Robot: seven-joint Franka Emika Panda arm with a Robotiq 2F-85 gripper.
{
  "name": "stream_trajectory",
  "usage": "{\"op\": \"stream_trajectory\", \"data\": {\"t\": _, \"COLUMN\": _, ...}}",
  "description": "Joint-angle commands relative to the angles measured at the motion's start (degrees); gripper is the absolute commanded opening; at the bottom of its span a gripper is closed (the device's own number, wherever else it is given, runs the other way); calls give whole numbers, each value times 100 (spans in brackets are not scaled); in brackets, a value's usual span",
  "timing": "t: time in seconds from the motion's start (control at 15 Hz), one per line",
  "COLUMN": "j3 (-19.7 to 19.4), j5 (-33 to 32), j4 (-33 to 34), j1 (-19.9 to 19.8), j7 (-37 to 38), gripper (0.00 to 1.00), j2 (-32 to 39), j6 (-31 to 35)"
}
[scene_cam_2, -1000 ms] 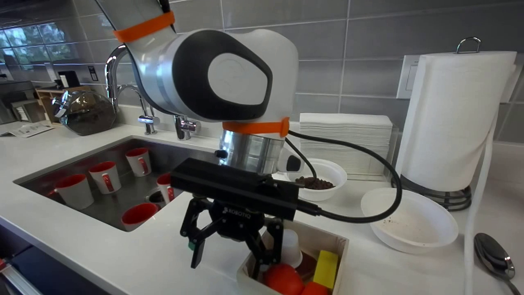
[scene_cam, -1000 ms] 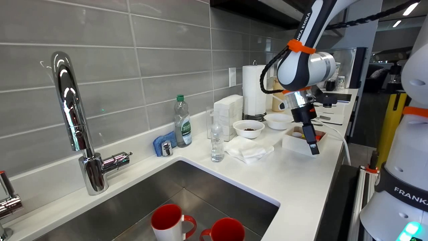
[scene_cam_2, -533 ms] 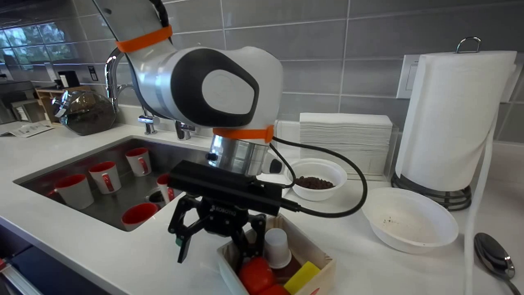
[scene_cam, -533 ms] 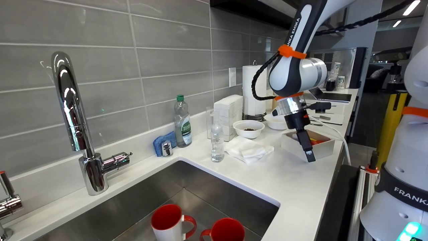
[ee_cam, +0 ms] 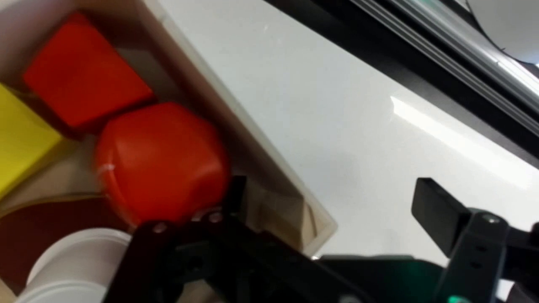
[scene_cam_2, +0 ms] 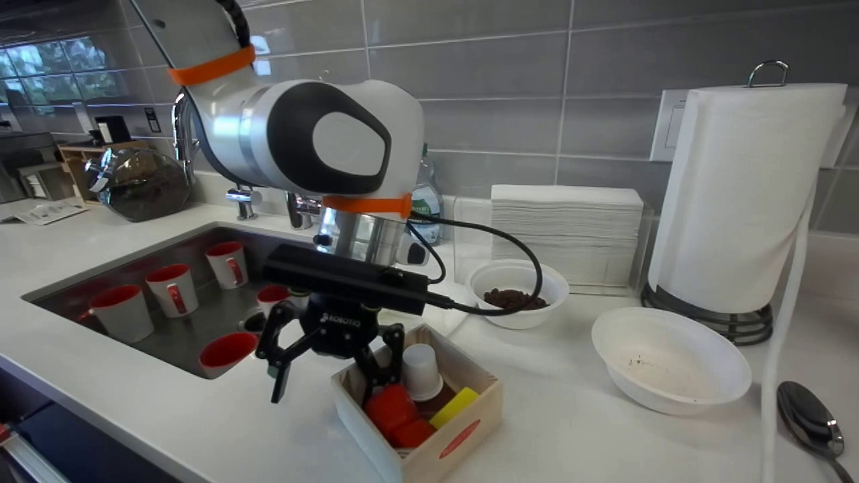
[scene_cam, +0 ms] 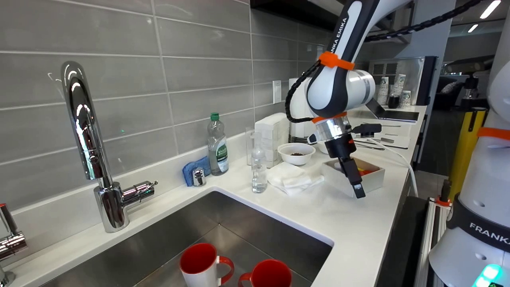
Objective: Bring the small crate closer to the sink
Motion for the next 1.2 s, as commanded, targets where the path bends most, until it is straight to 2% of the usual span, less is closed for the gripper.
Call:
{"op": "stream_trajectory", "data": {"t": 0.0, "j3": 226, "j5": 486, "j4": 18, "j1": 261, "j7": -124, "gripper": 100, "j2": -37, "j6": -434}}
{"op": "stream_trajectory", "data": {"t": 0.4, "j3": 487, "j5": 938, "j4": 23, "j1": 533, "j7": -35, "gripper": 100, "j2": -156, "j6": -885}}
{"op": "stream_trajectory", "data": {"t": 0.87, "j3": 658, "j5": 1384, "j4": 31, "j1": 722, "j7": -70, "gripper": 100, "j2": -239, "j6": -1048}}
{"op": "stream_trajectory", "data": {"t": 1.13, "j3": 672, "j5": 1210, "j4": 41, "j1": 792, "j7": 73, "gripper": 100, "j2": -461, "j6": -1291}}
